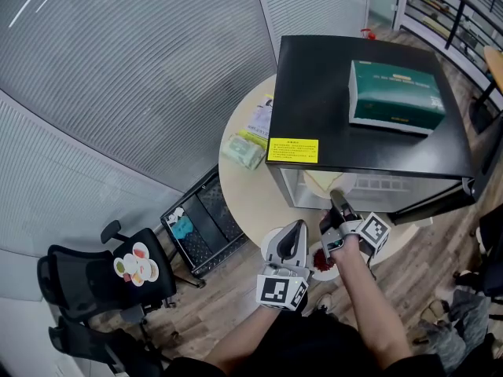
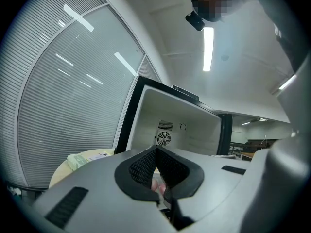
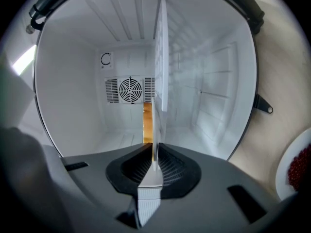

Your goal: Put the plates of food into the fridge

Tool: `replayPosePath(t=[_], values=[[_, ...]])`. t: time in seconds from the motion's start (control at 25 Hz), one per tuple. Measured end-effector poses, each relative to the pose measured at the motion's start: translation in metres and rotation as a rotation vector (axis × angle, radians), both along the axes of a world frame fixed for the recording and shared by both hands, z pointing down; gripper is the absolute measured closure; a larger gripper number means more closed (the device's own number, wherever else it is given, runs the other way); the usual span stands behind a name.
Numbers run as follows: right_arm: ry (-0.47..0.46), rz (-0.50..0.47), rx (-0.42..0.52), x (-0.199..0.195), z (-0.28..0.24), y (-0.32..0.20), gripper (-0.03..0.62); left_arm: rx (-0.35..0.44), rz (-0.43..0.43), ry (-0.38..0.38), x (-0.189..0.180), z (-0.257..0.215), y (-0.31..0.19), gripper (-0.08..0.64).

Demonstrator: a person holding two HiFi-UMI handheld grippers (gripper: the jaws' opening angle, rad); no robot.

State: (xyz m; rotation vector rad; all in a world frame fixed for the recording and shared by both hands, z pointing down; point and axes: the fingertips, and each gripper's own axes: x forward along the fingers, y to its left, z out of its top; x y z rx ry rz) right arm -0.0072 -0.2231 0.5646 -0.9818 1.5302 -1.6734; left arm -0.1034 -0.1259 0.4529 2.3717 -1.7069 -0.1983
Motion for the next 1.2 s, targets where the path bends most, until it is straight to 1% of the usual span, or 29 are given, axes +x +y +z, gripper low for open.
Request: replayPosePath(t=[0.16,0.28,0.48,0.6,0.76,0.84,1.04,1.2], values=[[0.004,0.002,0.004,-0.001,0.000,0.000,0.563,0.001,0.001,-0.002,0.000,-0.001,0.001,0.557],[0.004,0.000,0.008,-0.001,0.002,0.001,0.502,0.001,0.005,-0.003,0.000,0.001,0.002,0.557],[0.040,-0.005,0.012,0.002,0.007,0.009,0.500,0.001,0.002,-0.005,-0.001,-0.001,0.003,0.557],[0.067,-0.008,0.017,0.009,0.009,0.021,0.485,-0.002,0.001,-0.008,-0.001,0.000,0.006,0.556],[0.110,-0.028,0.049,0.016,0.010,0.027,0.485,-0.006,0.005,-0.003,0.002,0.004,0.011,0.556],[0.114,-0.034,0.058,0.015,0.008,0.025,0.485,-0.012,0.008,0.000,0.004,0.007,0.016,0.556],[0.095,-0.012,0.041,0.015,0.006,0.017,0.485,-0.007,0.008,0.002,0.003,0.001,0.023,0.557],[0.122,0.001,0.068,0.017,0.002,0.024,0.485,-0.001,0.002,-0.001,-0.002,0.000,0.024,0.556]])
